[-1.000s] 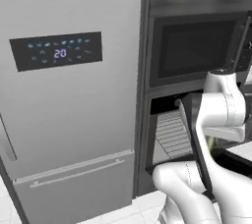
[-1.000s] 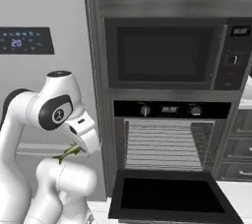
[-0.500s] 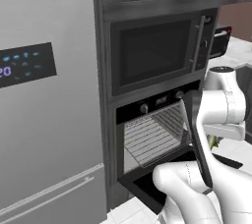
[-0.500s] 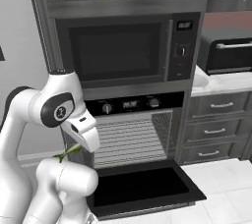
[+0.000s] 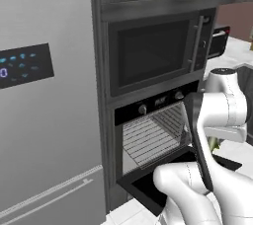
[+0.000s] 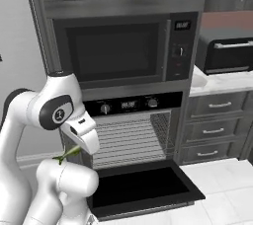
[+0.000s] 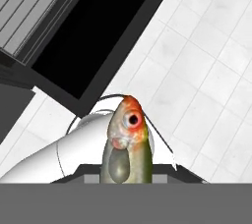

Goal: Take the fish from the oven and place it on the plate on the counter.

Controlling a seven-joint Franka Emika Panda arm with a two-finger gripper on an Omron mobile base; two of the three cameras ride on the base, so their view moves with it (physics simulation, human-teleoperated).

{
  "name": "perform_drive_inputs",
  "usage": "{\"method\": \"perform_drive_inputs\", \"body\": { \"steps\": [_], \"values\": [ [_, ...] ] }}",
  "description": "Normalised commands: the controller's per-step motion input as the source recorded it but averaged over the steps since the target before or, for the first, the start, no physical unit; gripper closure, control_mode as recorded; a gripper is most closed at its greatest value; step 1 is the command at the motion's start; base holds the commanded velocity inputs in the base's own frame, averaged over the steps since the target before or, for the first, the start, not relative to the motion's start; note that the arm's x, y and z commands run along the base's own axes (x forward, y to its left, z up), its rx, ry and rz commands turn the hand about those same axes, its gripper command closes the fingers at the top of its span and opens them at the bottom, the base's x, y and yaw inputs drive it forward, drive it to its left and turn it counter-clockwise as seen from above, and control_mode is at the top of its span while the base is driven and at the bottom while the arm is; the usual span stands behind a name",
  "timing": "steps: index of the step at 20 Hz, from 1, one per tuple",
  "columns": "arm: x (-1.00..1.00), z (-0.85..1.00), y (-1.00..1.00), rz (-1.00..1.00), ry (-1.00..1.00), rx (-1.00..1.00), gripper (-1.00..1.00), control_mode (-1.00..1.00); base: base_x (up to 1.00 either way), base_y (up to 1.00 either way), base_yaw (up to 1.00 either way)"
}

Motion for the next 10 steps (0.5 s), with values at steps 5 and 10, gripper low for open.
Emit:
{"method": "perform_drive_inputs", "body": {
  "steps": [5,10],
  "values": [
    [0.0,0.0,0.0,0.0,0.0,0.0,1.0,1.0,1.0,-0.83,0.36],
    [0.0,0.0,0.0,0.0,0.0,0.0,1.0,1.0,0.73,-0.95,0.49]
  ]
}}
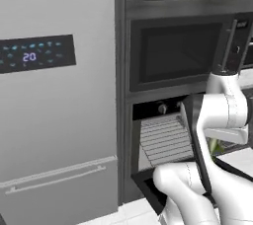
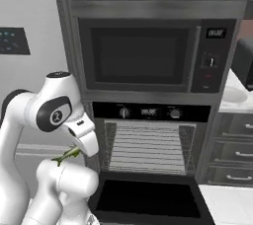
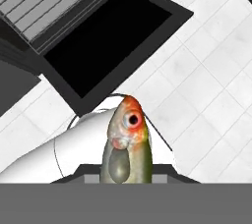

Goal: Take the fish from the oven and place it on the plate on the counter.

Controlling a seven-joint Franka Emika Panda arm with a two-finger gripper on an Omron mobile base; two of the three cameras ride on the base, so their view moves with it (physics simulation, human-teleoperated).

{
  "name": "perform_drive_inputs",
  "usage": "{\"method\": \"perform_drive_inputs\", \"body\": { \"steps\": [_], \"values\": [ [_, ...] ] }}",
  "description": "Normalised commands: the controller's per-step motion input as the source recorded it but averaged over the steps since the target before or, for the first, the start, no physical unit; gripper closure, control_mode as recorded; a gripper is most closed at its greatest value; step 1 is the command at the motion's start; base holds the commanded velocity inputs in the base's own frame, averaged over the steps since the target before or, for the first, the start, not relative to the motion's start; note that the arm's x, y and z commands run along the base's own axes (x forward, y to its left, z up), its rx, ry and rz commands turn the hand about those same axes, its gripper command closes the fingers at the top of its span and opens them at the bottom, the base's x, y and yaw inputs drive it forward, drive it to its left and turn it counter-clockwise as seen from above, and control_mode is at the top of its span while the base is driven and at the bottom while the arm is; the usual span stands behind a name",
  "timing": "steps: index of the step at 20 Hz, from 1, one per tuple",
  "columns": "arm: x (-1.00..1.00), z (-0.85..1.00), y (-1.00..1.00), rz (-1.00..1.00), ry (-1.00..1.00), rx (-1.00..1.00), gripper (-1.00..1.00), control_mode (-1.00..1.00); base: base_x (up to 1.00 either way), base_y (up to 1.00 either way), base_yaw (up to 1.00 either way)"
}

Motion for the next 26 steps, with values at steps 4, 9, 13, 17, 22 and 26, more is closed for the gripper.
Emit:
{"method": "perform_drive_inputs", "body": {
  "steps": [4,9,13,17,22,26],
  "values": [
    [0.0,0.0,0.0,0.0,0.0,0.0,1.0,1.0,-0.18,-1.0,0.21],
    [0.0,0.0,0.0,0.0,0.0,0.0,1.0,1.0,-0.79,-1.0,0.0],
    [0.0,0.0,0.0,0.0,0.0,0.0,1.0,1.0,0.01,-1.0,0.04],
    [0.0,0.0,0.0,0.0,0.0,0.0,1.0,1.0,0.66,-1.0,0.18],
    [0.0,0.0,0.0,0.0,0.0,0.0,1.0,1.0,0.14,-1.0,0.17],
    [0.0,0.0,0.0,0.0,0.0,0.0,1.0,1.0,-0.06,-1.0,0.24]
  ]
}}
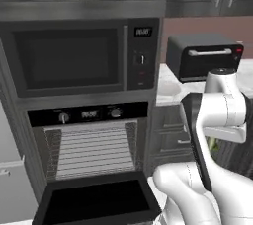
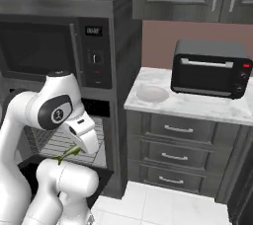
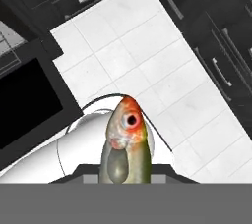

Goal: Take the fish from the oven and place it on the plate on the counter.

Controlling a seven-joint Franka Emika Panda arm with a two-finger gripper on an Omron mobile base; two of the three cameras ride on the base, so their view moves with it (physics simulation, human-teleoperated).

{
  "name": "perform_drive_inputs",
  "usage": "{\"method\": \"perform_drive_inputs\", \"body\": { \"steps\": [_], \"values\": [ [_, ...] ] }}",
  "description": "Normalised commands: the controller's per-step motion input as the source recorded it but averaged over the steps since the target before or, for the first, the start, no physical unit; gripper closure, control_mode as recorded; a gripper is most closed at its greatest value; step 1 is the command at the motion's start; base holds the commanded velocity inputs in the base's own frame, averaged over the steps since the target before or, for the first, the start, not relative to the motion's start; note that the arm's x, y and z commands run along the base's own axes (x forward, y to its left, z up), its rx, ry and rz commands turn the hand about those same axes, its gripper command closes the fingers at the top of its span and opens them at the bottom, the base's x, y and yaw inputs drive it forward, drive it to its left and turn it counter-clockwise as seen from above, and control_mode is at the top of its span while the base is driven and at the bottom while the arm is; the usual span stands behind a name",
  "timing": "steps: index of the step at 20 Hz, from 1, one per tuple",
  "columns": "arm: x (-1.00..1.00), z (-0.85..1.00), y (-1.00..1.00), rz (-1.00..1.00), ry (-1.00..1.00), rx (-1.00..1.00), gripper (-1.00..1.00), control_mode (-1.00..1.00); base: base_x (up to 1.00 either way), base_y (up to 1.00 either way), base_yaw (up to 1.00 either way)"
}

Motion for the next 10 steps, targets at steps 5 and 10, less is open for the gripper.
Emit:
{"method": "perform_drive_inputs", "body": {
  "steps": [5,10],
  "values": [
    [0.0,0.0,0.0,0.0,0.0,0.0,1.0,1.0,-0.48,-1.0,0.02],
    [0.0,0.0,0.0,0.0,0.0,0.0,1.0,1.0,0.92,-0.47,0.19]
  ]
}}
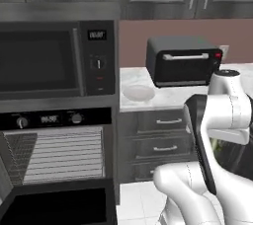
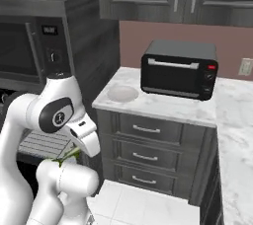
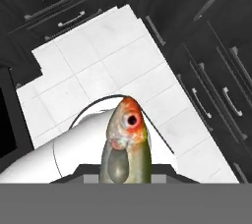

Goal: Take the fish from the oven and place it on the plate on the counter.

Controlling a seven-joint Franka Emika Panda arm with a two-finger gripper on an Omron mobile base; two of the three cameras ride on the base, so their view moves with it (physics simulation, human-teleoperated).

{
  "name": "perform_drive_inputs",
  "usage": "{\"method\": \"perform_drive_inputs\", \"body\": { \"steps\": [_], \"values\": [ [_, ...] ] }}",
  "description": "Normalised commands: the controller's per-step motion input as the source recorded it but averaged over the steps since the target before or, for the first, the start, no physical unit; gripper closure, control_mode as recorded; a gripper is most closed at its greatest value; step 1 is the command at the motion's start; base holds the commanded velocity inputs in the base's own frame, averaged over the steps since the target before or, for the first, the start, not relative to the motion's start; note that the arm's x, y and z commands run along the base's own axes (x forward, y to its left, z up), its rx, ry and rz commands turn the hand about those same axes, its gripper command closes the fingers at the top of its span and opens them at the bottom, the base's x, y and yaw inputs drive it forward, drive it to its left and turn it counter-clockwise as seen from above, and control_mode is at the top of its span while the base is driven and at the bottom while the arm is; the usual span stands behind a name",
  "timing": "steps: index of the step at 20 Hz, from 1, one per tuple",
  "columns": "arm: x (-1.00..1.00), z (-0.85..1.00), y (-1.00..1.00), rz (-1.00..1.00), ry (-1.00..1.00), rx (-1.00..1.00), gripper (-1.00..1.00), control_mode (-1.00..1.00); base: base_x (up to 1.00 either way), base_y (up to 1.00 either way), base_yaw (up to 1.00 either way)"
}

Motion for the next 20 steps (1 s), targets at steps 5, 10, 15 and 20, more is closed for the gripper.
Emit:
{"method": "perform_drive_inputs", "body": {
  "steps": [5,10,15,20],
  "values": [
    [0.0,0.0,0.0,0.0,0.0,0.0,1.0,1.0,1.0,-0.14,0.42],
    [0.0,0.0,0.0,0.0,0.0,0.0,1.0,1.0,0.99,-0.14,0.52],
    [0.0,0.0,0.0,0.0,0.0,0.0,1.0,1.0,1.0,-0.59,0.35],
    [0.0,0.0,0.0,0.0,0.0,0.0,1.0,1.0,0.37,-0.44,0.07]
  ]
}}
